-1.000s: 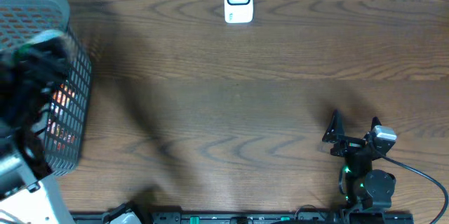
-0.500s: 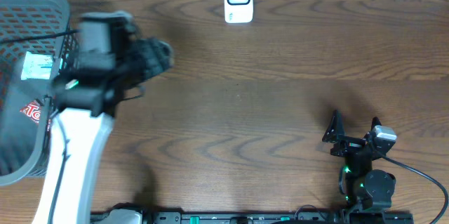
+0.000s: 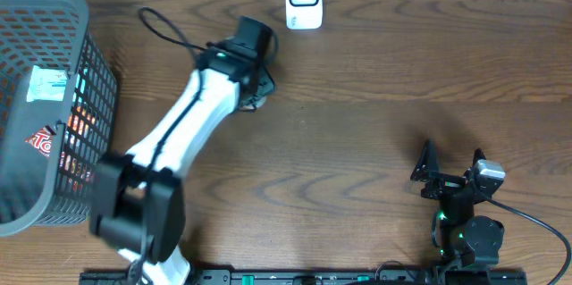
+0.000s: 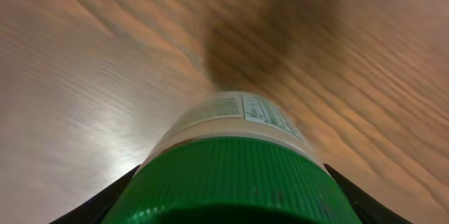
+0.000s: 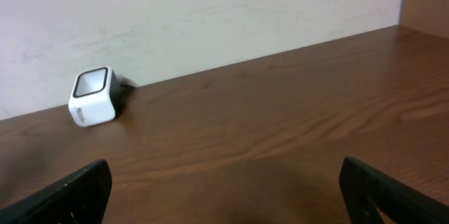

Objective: Scan the item barcode
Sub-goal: 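Lift the jar out and place it on the table near the scanner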

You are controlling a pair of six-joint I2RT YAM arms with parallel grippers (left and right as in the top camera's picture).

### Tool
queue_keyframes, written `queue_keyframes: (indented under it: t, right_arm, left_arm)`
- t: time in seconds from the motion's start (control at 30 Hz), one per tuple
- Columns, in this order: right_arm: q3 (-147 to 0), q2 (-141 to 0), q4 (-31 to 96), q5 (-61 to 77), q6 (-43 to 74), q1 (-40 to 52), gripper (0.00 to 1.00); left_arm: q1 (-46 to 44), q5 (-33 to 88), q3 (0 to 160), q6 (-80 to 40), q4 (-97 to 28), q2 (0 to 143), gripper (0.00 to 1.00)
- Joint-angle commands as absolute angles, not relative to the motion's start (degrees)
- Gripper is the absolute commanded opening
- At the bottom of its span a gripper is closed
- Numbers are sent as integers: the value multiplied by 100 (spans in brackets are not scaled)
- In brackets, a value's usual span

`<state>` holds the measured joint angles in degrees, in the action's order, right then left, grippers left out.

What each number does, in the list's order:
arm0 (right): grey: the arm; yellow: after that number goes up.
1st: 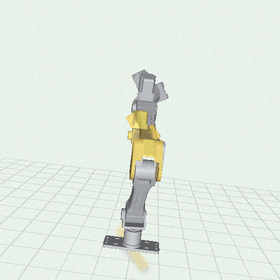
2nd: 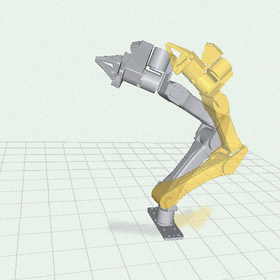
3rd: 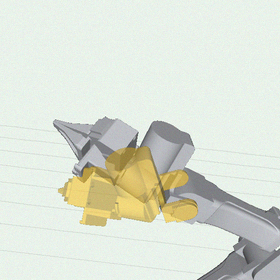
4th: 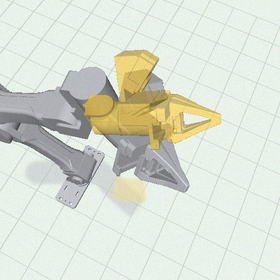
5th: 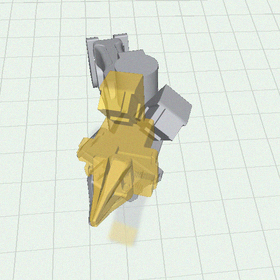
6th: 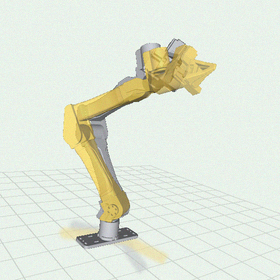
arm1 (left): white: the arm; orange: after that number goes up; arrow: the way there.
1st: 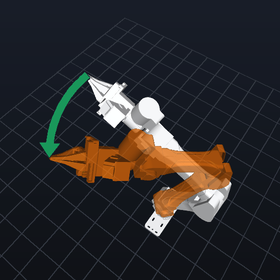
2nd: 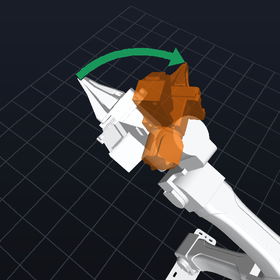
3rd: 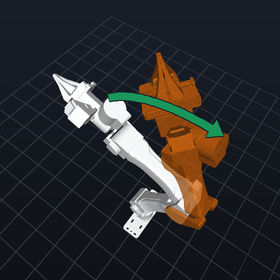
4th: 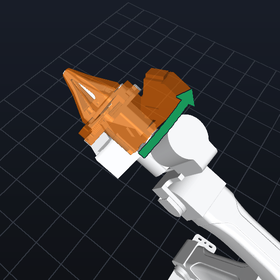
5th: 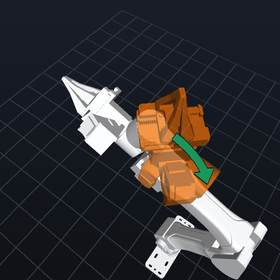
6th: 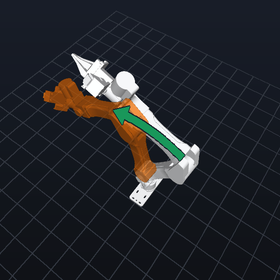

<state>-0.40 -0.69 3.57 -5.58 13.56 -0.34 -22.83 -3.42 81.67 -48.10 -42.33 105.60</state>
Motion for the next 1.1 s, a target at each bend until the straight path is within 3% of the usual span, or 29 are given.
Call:
queue_keyframes:
  t: [0.0, 0.13, 0.2, 0.33, 0.6, 0.67, 1.07]
  right_arm:
    - [-32, -49, 368, -567, 1365, 47, 99]
    - [-32, -49, 368, -567, 1365, 47, 99]
    - [-32, -49, 368, -567, 1365, 45, 99]
    - [-32, -49, 368, -567, 1365, 43, 99]
    - [-32, -49, 368, -567, 1365, 43, 99]
    - [-32, -49, 368, -567, 1365, 43, 99]
    - [-32, -49, 368, -567, 1365, 43, 99]
  left_arm:
    - [-2394, -585, 8154, -5264, -4040, 10818, 65]
    - [-2421, -585, 8154, -5260, -3999, 11120, 70]
    - [-2421, -585, 8154, -5236, -3999, 11251, 62]
    - [-2421, -587, 8154, -5238, -3997, 11415, 60]
    - [-2418, -589, 8154, -5240, -3992, 11498, 82]
    - [-2418, -589, 8154, -5240, -3994, 11498, 98]
    - [-2357, -867, 8416, -4733, -4340, 10805, 98]
